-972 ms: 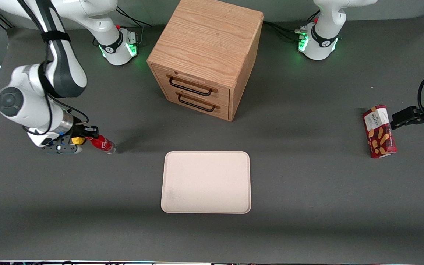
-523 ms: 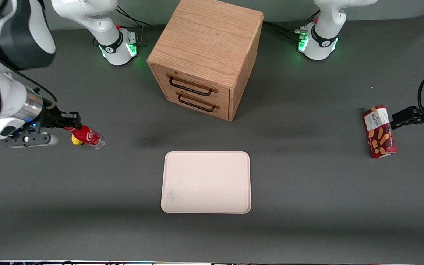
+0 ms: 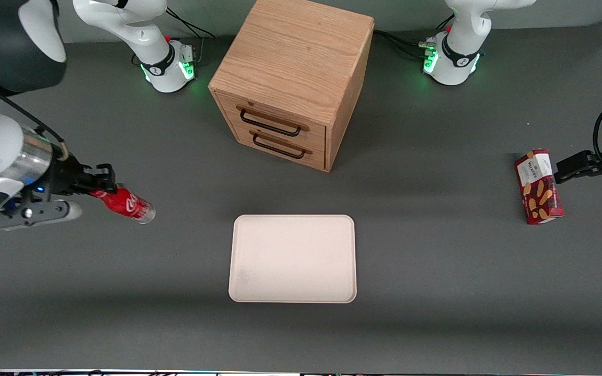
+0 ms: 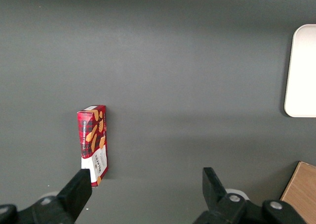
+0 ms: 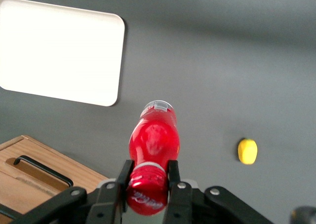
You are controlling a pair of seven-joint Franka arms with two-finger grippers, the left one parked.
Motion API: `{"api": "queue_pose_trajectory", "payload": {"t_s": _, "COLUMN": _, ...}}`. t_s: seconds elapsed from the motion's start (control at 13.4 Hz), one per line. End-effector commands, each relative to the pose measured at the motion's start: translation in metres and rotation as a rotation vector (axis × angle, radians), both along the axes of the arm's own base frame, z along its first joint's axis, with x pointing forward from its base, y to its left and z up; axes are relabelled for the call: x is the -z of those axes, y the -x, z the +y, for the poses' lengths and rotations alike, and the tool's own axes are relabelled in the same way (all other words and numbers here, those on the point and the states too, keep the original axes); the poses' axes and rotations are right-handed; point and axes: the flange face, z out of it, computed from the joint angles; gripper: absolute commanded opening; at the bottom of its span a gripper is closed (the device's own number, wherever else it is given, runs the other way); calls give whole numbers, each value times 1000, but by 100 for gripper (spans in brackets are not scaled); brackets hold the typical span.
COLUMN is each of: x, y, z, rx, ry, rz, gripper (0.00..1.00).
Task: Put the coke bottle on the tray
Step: 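Lift the red bottle and carry it toward the cream tray, then lower the bottle onto the tray's edge and open the right gripper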
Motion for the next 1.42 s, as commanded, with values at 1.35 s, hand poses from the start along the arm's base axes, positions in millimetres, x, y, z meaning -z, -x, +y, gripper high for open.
{"api": "queue_pose_trajectory", "payload": {"t_s": 1.35, "x": 265, "y": -91, "z": 162, "rx": -84, "ry": -55, "rz": -183, "gripper": 14}}
